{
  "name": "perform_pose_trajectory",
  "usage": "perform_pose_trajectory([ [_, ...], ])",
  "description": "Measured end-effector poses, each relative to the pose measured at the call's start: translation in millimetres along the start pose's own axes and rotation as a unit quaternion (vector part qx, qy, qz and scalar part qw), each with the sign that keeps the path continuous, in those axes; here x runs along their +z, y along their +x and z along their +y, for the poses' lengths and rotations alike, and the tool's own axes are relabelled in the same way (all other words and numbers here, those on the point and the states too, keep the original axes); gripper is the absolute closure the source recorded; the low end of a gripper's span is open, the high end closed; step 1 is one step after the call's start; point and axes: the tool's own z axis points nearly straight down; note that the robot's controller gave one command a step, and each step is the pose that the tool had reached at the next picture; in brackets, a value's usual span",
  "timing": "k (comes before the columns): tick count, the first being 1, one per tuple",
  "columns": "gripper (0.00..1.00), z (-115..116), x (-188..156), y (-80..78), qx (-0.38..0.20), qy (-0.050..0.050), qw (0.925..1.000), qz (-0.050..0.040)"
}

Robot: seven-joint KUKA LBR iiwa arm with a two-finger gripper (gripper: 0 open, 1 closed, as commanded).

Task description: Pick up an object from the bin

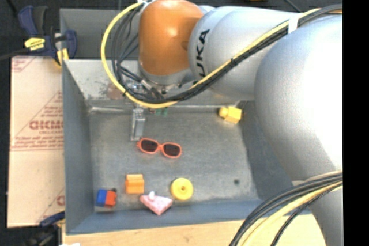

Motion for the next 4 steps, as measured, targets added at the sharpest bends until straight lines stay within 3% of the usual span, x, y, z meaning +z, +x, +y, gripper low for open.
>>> perform_pose_trajectory([
  [1,0.00,-1,-5,-1.2,0.001,-0.001,1.0000,-0.0033],
  [3,0.00,-12,18,4.2,-0.049,-0.001,0.9988,-0.0073],
  [4,0.00,-18,26,13.7,-0.195,0.001,0.9807,-0.0013],
])
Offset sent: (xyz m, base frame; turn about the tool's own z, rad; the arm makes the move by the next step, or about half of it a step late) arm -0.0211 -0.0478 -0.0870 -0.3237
